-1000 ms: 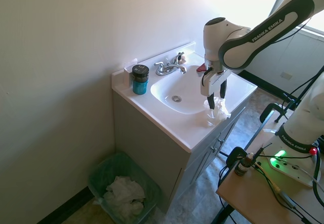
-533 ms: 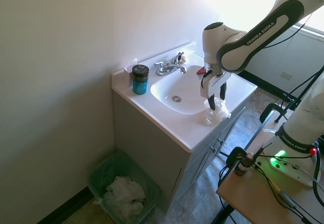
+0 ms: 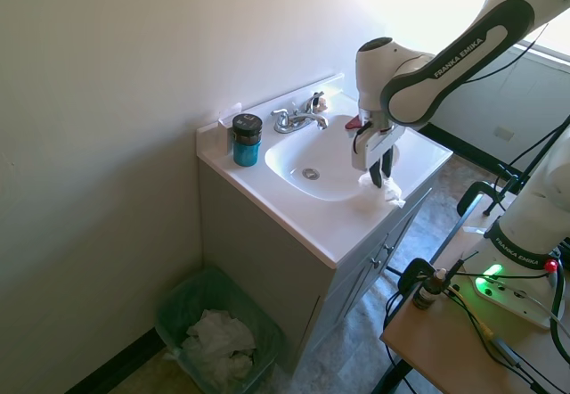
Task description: Throw the tissue in the trash bin
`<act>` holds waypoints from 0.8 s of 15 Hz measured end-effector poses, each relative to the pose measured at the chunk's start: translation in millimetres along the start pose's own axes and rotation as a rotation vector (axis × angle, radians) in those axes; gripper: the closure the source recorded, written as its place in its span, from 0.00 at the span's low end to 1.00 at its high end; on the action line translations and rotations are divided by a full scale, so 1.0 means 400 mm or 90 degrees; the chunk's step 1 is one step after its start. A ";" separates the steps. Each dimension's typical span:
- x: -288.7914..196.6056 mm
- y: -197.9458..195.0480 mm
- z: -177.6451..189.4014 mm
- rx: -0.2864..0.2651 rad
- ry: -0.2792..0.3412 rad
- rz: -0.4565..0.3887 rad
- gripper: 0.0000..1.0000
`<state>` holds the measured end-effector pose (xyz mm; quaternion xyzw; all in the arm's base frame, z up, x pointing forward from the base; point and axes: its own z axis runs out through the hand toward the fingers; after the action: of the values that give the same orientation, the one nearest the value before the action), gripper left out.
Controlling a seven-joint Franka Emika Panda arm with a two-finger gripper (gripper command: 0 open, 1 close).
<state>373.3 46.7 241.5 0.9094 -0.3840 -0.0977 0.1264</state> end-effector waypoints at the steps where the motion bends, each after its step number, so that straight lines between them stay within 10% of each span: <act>1: 0.001 -0.001 -0.002 0.001 0.001 0.000 1.00; 8: -0.001 -0.003 -0.010 0.005 0.004 -0.003 1.00; 12: -0.044 -0.033 -0.129 0.064 0.044 -0.021 1.00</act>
<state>384.1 76.3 287.9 0.9236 -0.3689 -0.0491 0.0922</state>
